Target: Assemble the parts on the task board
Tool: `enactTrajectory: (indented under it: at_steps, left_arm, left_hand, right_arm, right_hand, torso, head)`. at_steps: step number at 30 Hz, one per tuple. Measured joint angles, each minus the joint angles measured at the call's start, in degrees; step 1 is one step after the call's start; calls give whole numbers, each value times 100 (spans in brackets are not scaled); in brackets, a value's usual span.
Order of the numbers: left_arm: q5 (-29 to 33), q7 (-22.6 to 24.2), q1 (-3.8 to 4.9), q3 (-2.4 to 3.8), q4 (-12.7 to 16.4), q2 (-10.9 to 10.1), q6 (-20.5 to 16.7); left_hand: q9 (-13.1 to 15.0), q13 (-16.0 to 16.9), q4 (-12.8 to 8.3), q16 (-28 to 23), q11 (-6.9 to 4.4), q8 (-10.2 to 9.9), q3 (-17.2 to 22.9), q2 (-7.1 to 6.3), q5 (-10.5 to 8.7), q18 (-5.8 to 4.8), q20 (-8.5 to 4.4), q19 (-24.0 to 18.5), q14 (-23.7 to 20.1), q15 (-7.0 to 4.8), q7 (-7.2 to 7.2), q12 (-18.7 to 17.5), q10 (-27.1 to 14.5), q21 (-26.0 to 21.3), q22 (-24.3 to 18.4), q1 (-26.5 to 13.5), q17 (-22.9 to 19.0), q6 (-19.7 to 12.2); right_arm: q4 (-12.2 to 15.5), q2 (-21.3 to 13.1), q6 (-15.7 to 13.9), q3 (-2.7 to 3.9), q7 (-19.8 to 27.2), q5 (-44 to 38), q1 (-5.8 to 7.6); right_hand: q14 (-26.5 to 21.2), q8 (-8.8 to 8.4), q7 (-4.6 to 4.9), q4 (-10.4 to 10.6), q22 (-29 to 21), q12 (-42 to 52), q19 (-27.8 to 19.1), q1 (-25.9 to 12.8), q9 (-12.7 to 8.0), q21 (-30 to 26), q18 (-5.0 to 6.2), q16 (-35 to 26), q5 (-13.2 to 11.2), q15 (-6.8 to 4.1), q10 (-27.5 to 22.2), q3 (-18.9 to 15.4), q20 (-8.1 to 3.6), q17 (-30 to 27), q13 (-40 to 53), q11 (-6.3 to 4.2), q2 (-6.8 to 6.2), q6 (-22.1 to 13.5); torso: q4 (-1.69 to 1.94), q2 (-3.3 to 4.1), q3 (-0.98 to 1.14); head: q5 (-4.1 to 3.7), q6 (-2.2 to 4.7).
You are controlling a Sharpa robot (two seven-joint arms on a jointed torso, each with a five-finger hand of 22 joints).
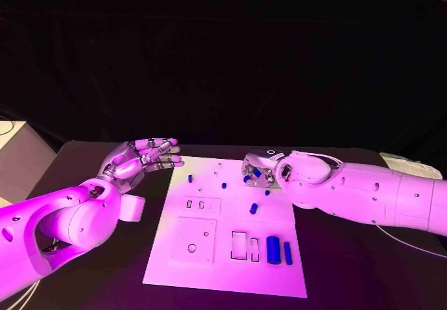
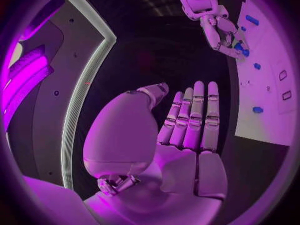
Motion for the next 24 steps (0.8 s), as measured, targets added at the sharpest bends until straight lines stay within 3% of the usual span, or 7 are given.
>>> enactTrajectory:
  at_steps: [6, 12, 14, 24]
  left_arm:
    - [1, -9, 0, 0, -10, 2, 2]
    - [2, -17, 0, 0, -16, 5, 4]
    - [2, -20, 1, 0, -20, 6, 5]
    - [3, -32, 1, 0, -28, 6, 9]
  left_hand:
    - [0, 0, 0, 0, 0, 0, 0, 0, 0, -1, 0, 0, -20, -20, 0, 0, 0, 0, 0, 0, 7, 0]
    - [0, 0, 0, 0, 0, 0, 0, 0, 0, -1, 0, 0, -20, -20, 0, 0, 0, 0, -1, 0, 7, 0]
    - [1, 0, -1, 3, 0, 0, 1, 0, 0, -1, 0, 0, -21, -19, 0, -4, 0, 0, -1, 0, 8, 0]
    - [1, 0, -16, 23, 0, 0, 16, 0, 0, -1, 0, 0, -40, 0, 0, -26, 0, 0, -1, 0, 19, 1]
  right_arm:
    - [-4, 6, -21, 1, -9, -7, -4]
    - [4, 16, -95, 3, -35, -7, -13]
    - [13, 17, -134, 3, -60, 3, -17]
    - [71, 15, -496, 1, -302, 19, -24]
  right_hand:
    - [15, 106, -74, -22, 215, 0, 41, 0, 80, 150, 0, 55, -22, -15, 253, 357, -41, 24, 36, -61, 0, 176]
    - [-1, 175, -96, -59, 327, -9, 61, 0, 129, 210, 0, 79, -35, -43, 349, 473, -62, 61, 52, -101, -1, 237]
    - [-1, 177, -96, -75, 395, -13, 84, -1, 153, 274, -87, 102, -45, -43, 360, 519, -84, 87, 55, -112, -1, 237]
    - [-1, 268, -140, -230, 579, -46, 103, -18, 250, 402, -88, 165, -33, -84, 450, 674, -103, 174, 69, -144, 17, 280]
  torso:
    - [12, 16, -4]
    - [23, 29, -7]
    - [27, 32, -11]
    - [42, 44, -23]
  head:
    - [-21, 3]
    - [-34, 1]
    - [-39, 4]
    - [-44, 30]
